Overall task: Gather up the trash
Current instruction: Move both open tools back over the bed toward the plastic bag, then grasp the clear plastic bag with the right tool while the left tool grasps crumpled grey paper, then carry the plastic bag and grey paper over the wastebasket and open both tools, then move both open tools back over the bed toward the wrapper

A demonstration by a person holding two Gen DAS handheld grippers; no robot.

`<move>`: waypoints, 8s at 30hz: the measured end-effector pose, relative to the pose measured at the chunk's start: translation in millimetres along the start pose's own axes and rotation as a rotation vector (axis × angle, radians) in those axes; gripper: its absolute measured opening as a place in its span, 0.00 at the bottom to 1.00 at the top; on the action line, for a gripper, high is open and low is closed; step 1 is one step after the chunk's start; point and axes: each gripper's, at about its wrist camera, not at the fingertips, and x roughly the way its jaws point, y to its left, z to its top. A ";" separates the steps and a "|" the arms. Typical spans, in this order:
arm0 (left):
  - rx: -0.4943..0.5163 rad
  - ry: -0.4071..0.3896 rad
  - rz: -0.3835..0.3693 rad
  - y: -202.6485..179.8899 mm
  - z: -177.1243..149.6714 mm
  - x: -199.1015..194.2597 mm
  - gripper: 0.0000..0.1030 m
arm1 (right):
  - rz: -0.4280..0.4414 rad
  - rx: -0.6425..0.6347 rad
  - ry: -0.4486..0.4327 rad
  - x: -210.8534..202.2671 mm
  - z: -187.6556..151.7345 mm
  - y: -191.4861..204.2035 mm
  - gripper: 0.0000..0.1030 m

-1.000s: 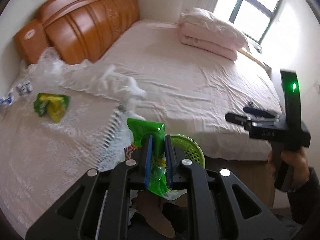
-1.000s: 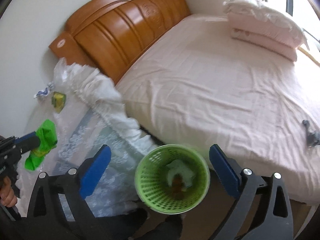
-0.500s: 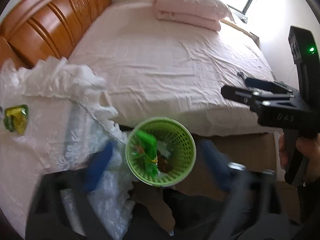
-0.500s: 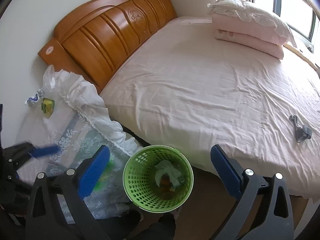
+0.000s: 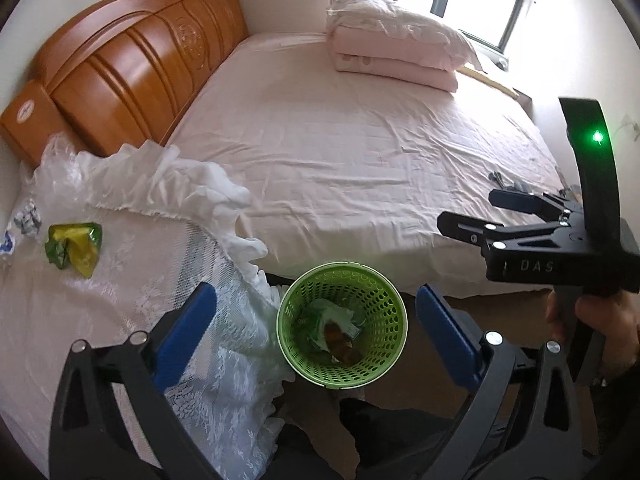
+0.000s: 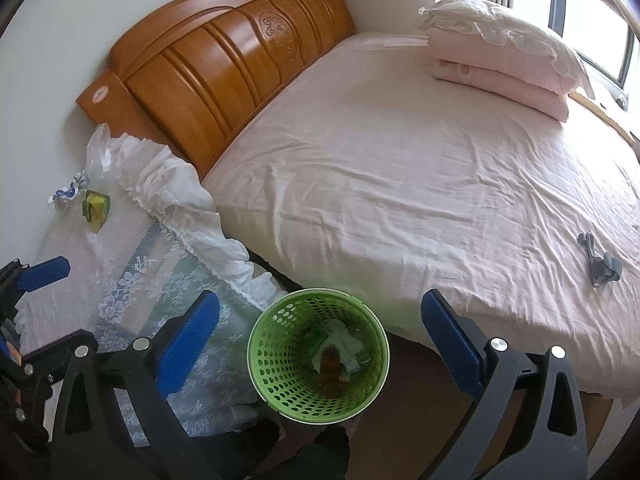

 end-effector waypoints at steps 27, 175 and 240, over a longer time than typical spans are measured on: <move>-0.484 -0.068 0.309 183.1 -72.9 -67.2 0.93 | 0.228 -0.285 0.042 40.3 43.5 171.7 0.97; -0.045 0.056 -0.009 -8.7 -22.6 17.4 0.47 | -0.030 -0.046 0.059 18.6 -8.0 -24.3 0.94; -0.670 -0.241 0.438 339.6 -81.8 -101.9 0.93 | 0.292 -0.516 -0.050 35.6 71.7 320.7 0.98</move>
